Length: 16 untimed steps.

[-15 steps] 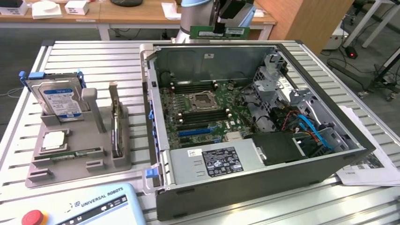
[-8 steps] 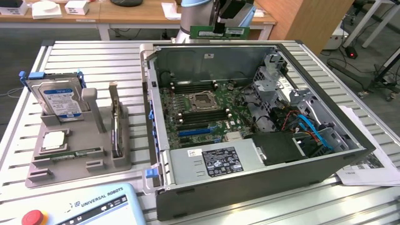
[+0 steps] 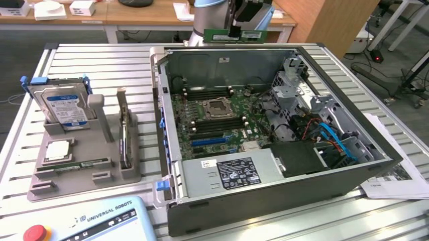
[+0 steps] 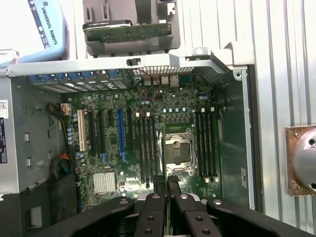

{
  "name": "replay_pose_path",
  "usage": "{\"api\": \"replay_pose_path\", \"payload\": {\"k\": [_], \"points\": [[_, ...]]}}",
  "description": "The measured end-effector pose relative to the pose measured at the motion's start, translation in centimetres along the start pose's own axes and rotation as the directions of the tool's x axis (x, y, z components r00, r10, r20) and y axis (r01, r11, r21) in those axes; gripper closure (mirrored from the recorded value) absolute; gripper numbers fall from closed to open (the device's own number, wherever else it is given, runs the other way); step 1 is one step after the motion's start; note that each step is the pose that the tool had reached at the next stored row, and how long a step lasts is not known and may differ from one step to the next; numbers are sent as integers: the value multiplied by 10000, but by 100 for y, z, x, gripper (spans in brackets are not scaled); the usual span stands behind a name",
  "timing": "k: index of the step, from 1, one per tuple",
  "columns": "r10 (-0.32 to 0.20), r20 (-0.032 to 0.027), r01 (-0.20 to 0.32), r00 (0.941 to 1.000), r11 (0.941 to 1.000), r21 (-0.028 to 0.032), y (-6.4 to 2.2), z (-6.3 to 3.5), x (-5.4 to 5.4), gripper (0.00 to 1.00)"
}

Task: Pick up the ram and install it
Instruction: 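Insert the ram into the slot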

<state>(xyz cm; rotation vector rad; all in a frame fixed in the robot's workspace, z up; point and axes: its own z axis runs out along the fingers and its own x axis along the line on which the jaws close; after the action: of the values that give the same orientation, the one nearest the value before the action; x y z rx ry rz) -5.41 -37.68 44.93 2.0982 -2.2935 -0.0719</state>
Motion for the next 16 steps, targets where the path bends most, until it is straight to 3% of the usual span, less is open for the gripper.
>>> {"api": "replay_pose_path", "payload": {"k": [16], "points": [[0,0,0,10000,10000,1,-14,239,2,87]]}}
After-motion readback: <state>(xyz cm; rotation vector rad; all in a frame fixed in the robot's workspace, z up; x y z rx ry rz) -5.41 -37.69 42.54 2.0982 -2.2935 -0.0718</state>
